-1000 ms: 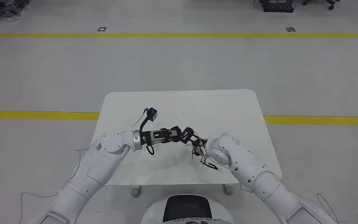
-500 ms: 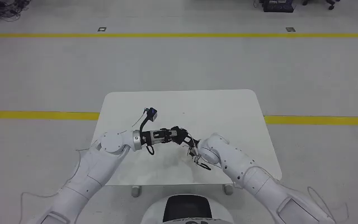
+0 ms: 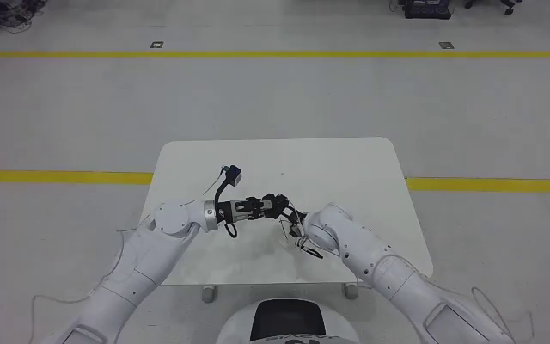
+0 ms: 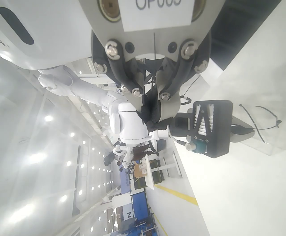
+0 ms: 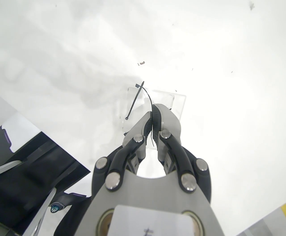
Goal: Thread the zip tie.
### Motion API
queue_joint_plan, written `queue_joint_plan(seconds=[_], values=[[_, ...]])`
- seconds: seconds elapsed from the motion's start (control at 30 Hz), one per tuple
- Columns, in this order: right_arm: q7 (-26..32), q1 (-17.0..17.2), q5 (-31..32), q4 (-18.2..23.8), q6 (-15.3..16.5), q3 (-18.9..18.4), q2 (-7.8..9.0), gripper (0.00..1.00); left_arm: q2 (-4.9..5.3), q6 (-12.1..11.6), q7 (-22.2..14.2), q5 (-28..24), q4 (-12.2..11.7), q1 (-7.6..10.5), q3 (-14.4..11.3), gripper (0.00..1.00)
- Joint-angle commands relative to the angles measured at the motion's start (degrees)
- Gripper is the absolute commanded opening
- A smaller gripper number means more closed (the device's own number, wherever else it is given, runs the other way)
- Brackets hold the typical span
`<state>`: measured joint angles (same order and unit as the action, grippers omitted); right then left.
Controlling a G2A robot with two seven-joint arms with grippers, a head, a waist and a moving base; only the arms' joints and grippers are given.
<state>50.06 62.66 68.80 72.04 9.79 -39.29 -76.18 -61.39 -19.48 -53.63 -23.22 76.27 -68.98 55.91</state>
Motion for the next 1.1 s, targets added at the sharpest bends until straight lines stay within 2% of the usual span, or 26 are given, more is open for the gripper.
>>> queue_joint_plan(seconds=[0.0,0.37,0.53,0.93,1.07], values=[[-0.32,0.86,0.2,1.17,0.37,-1.24,0.5,0.0,0.0,0.0,0.0,0.0,0.0,0.0,0.0,0.0],[-4.05,7.24,-0.92,8.45,5.16,-9.72,3.66,0.0,0.0,0.0,0.0,0.0,0.0,0.0,0.0,0.0],[-8.21,9.4,-6.09,8.93,8.92,-13.5,4.52,0.0,0.0,0.0,0.0,0.0,0.0,0.0,0.0,0.0],[-8.21,9.4,-6.09,8.93,8.92,-13.5,4.52,0.0,0.0,0.0,0.0,0.0,0.0,0.0,0.0,0.0],[-18.0,12.61,-6.96,9.91,9.69,-15.74,5.25,0.0,0.0,0.0,0.0,0.0,0.0,0.0,0.0,0.0]])
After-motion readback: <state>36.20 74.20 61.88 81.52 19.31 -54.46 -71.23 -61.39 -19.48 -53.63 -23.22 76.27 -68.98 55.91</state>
